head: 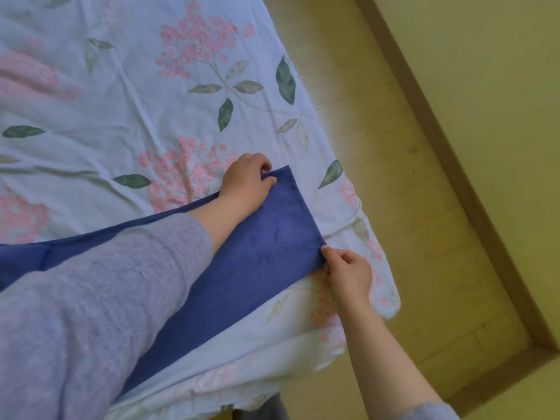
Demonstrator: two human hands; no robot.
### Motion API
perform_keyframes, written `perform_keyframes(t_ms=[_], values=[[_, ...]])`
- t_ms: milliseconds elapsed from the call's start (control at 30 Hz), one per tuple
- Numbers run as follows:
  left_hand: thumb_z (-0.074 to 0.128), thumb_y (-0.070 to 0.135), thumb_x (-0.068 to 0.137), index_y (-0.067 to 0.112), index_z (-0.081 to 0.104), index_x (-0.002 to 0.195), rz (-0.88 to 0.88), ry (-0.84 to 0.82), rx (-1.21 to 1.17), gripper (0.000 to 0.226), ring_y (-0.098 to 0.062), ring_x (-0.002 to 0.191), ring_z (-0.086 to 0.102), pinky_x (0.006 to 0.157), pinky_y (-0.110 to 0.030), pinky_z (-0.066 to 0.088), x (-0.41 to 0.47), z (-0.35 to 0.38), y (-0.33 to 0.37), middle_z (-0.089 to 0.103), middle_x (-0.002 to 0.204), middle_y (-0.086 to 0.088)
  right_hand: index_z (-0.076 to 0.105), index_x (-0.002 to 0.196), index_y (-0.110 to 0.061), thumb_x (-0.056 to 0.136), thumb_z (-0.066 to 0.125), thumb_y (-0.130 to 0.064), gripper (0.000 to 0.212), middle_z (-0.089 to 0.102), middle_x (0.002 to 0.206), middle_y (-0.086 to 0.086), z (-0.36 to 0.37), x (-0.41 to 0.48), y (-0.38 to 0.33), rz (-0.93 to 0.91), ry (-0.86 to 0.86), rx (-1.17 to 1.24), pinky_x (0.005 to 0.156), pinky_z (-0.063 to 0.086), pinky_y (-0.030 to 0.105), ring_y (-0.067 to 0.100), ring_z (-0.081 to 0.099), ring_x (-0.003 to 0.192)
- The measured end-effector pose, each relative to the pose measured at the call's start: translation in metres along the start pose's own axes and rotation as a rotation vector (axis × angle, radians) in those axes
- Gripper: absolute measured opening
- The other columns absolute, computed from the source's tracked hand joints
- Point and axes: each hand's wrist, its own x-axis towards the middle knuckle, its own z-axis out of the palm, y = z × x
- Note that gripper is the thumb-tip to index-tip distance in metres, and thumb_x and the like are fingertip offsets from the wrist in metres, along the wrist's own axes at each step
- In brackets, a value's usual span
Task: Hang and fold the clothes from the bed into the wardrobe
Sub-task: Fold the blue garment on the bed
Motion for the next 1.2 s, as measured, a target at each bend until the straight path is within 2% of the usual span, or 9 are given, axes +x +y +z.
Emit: perform_keyframes(t_ms=[100,200,300,500,733,967,1067,1133,1200], values=[[0.059,0.024,0.093,0.009,0.05,0.132,0.078,0.034,0.092,0.042,-0.029,0.119,0.045,0.098,-0.037,0.039,-0.022,-0.005,-0.002,0.048,0.13,-0.011,0.059,0.072,-0.011,0.085,0.069,-0.026,0.023,0.059,0.064,-0.001,-0.002,-0.012,-0.001,-0.05,0.073,-0.06,0.06,0.043,0.029,0.016,0.052,0.058],[0.058,0.022,0.094,0.009,0.051,0.131,0.086,0.101,0.003,0.04,-0.027,0.121,0.043,0.102,-0.034,0.035,-0.055,-0.017,-0.016,0.049,0.13,-0.009,0.054,0.074,-0.013,0.085,0.068,-0.027,0.023,0.053,0.062,-0.005,0.001,-0.032,-0.006,-0.166,0.09,-0.095,0.059,0.041,0.027,0.01,0.048,0.055],[0.057,0.021,0.095,0.011,0.056,0.125,0.011,0.143,-0.096,0.032,-0.023,0.119,0.046,0.101,-0.031,0.037,-0.098,-0.037,-0.046,0.054,0.124,-0.005,0.056,0.074,-0.015,0.087,0.067,-0.023,0.018,0.047,0.055,-0.012,0.018,-0.058,-0.017,-0.271,0.026,-0.107,0.058,0.039,0.025,0.004,0.043,0.051],[0.058,0.019,0.094,0.013,0.06,0.119,-0.203,0.215,-0.111,0.026,-0.02,0.116,0.052,0.097,-0.032,0.043,-0.194,-0.088,-0.14,0.057,0.121,0.0,0.061,0.077,-0.02,0.088,0.062,-0.018,0.012,0.054,0.054,-0.009,0.098,-0.127,-0.037,-0.371,-0.2,-0.195,0.051,0.04,0.019,0.003,0.046,0.048],[0.058,0.016,0.092,0.013,0.064,0.11,-0.399,0.438,-0.185,0.019,-0.016,0.098,0.057,0.085,-0.034,0.049,-0.287,-0.155,-0.248,0.056,0.105,0.004,0.061,0.08,-0.02,0.091,0.058,-0.018,0.012,0.064,0.071,0.012,0.207,-0.227,-0.039,-0.471,-0.442,-0.31,0.048,0.038,0.022,0.01,0.046,0.052],[0.066,0.012,0.087,0.009,0.065,0.105,-0.576,0.536,-0.253,0.019,-0.021,0.089,0.059,0.081,-0.038,0.05,-0.377,-0.177,-0.34,0.058,0.1,-0.002,0.062,0.079,-0.02,0.09,0.055,-0.02,0.013,0.064,0.071,0.009,0.306,-0.313,-0.008,-0.498,-0.662,-0.487,0.046,0.039,0.022,0.011,0.047,0.054],[0.069,0.014,0.085,0.008,0.064,0.107,-0.688,0.518,-0.352,0.023,-0.021,0.084,0.06,0.08,-0.034,0.049,-0.401,-0.169,-0.369,0.06,0.1,-0.004,0.059,0.074,-0.023,0.09,0.057,-0.025,0.016,0.06,0.063,-0.008,0.345,-0.338,0.006,-0.55,-0.718,-0.568,0.049,0.04,0.016,0.004,0.049,0.053],[0.07,0.014,0.085,0.004,0.064,0.108,-0.76,0.46,-0.448,0.025,-0.023,0.081,0.061,0.079,-0.031,0.049,-0.413,-0.156,-0.38,0.063,0.099,-0.009,0.059,0.077,-0.026,0.09,0.063,-0.034,0.015,0.062,0.068,-0.015,0.37,-0.349,0.014,-0.611,-0.719,-0.649,0.053,0.038,0.012,-0.001,0.055,0.059],[0.071,0.012,0.084,0.002,0.064,0.107,-0.79,0.429,-0.505,0.026,-0.023,0.079,0.06,0.077,-0.031,0.048,-0.423,-0.142,-0.385,0.061,0.098,-0.01,0.058,0.084,-0.025,0.086,0.067,-0.042,0.019,0.063,0.083,-0.014,0.393,-0.357,0.023,-0.684,-0.705,-0.756,0.056,0.037,0.013,-0.001,0.057,0.072]])
